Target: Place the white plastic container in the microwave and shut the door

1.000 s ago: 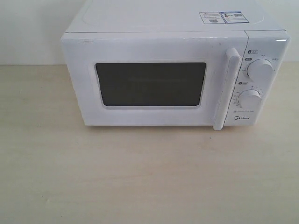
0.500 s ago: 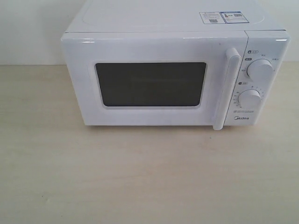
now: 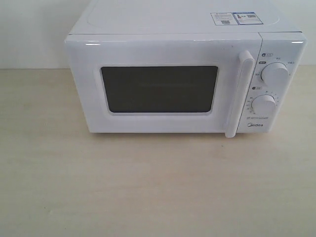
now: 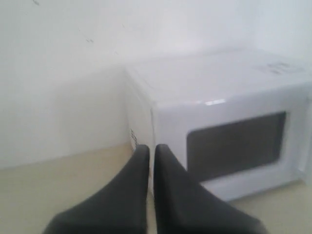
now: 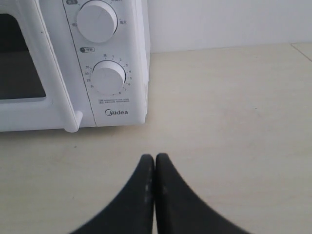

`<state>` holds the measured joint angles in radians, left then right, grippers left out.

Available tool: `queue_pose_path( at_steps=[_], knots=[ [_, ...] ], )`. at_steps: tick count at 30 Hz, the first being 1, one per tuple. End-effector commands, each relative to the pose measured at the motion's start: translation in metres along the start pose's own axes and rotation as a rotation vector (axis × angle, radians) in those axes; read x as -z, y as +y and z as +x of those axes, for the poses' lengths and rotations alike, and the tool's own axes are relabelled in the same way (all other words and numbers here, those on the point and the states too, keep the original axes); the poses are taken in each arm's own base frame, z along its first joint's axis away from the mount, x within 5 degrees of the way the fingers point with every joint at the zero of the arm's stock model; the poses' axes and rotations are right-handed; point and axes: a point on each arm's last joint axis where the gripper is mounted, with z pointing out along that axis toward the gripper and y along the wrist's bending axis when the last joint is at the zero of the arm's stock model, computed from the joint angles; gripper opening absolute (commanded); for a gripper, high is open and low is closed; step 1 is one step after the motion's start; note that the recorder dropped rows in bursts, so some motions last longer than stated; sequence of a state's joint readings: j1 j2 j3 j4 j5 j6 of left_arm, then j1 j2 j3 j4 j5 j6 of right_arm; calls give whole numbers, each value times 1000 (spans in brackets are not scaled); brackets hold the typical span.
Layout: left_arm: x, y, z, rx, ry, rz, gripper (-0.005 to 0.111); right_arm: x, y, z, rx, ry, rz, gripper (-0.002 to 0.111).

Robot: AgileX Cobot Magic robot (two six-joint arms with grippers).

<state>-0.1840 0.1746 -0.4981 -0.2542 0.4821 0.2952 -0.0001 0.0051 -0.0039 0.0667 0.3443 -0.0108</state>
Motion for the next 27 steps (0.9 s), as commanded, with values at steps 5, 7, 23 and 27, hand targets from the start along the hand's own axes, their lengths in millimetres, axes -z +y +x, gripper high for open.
queue_pose_path(
  at_steps=[5, 7, 23, 27],
  knots=[
    [-1, 8, 28, -6, -53, -218, 4, 0, 0, 1, -2, -3, 6, 0],
    [-6, 11, 46, 0, -50, -247, 4, 0, 0, 2, -2, 4, 6, 0],
    [-19, 14, 110, -14, -36, -295, 4, 0, 0, 2, -2, 4, 6, 0],
    [-21, 13, 123, 32, -5, -288, 4, 0, 0, 2, -2, 4, 6, 0]
  ],
)
